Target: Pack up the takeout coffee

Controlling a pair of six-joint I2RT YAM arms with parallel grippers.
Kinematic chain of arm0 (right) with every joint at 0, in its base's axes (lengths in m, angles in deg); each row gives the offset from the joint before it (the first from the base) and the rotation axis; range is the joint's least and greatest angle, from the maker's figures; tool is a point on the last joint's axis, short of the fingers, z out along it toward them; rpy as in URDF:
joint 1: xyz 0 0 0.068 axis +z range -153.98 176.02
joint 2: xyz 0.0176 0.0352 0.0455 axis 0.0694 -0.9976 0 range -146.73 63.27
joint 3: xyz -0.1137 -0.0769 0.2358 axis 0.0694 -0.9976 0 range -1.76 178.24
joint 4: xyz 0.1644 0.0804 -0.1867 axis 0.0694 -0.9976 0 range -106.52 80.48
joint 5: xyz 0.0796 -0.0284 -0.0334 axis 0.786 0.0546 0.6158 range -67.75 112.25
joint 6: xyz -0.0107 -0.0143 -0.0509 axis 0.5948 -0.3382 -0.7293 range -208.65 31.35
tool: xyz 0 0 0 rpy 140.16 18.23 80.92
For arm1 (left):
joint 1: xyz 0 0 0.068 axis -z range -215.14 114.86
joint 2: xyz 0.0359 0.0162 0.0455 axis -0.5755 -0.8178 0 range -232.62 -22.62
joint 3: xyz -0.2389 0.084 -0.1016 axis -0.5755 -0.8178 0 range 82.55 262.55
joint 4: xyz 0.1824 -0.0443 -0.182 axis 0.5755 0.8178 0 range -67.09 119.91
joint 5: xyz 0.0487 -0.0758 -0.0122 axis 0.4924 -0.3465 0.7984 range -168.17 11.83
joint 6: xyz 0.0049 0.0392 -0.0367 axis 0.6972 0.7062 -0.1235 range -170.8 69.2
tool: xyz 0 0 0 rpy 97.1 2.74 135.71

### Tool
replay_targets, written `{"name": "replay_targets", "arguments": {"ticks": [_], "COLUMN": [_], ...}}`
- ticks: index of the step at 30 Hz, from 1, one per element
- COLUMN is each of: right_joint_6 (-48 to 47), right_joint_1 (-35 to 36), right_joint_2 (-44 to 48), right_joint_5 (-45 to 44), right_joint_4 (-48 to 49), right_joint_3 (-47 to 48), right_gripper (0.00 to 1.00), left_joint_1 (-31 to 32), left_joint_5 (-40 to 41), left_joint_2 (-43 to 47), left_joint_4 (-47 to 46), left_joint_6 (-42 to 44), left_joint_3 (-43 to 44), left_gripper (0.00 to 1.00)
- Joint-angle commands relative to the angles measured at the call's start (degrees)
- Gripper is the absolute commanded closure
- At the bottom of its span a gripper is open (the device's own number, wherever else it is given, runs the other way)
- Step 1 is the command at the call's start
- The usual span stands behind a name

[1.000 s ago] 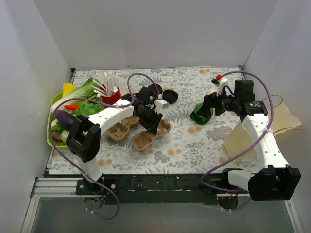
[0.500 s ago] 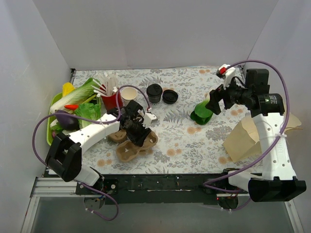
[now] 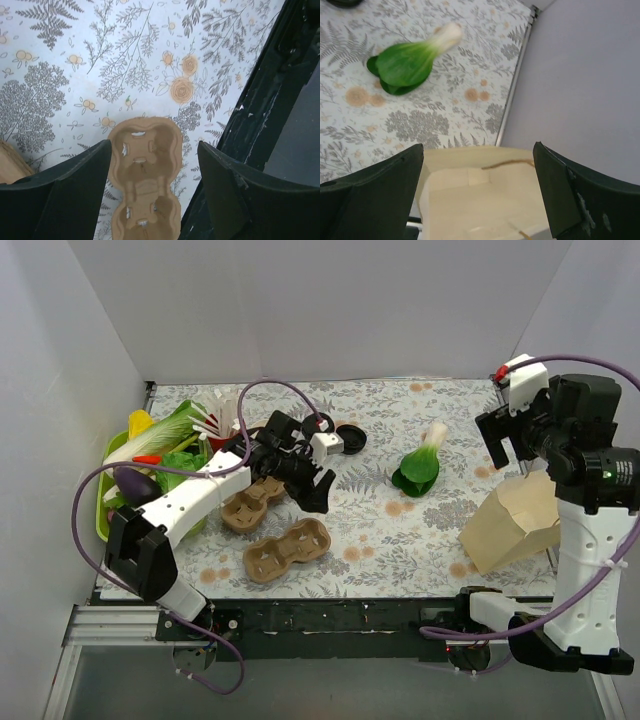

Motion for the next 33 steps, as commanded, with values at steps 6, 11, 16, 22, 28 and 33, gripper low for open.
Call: {"name": "replay_targets", "arguments": {"ticks": [6, 11, 16, 22, 28, 33], "right_joint_6": [-11.0, -16.6, -25.3, -38.8, -52.7, -63.9], "right_joint_1": [-1.8, -1.9, -2.8, -4.3, -5.0, -5.0], "right_joint_2": [8.4, 8.5, 7.8, 2.4, 1.1, 6.5], "right_joint_5": [-20.2, -21.5, -20.5, -13.2, -6.6, -6.8], "right_joint_4": [-6.8, -6.9, -3.0, -3.0, -7.8, -7.8], "right_joint_3": [-8.0, -12.3, -17.5, -17.1, -18.3, -27.2], "right_gripper": [0.03, 0.05, 0.06, 0.09, 0.2, 0.39], "left_joint_1": [-0.1, -0.1, -0.1, -0.1, -0.1, -0.1], "left_joint_5": [-5.8, -6.8, -7.4, -8.0, -6.9, -6.0], "left_joint_2": [-1.8, -2.0, -1.6, -1.4, -0.6, 0.1], "left_joint_4": [-4.3, -5.6, -7.4, -8.3, -8.1, -7.3], "left_joint_6": [-4.9, -4.9, -5.6, -5.9, -5.2, -4.6], "left_joint_3": [4.2, 3.7, 2.8, 2.1, 1.6, 1.5], "left_gripper": [0.3, 0.3, 0.3, 0.3, 0.3, 0.3]}}
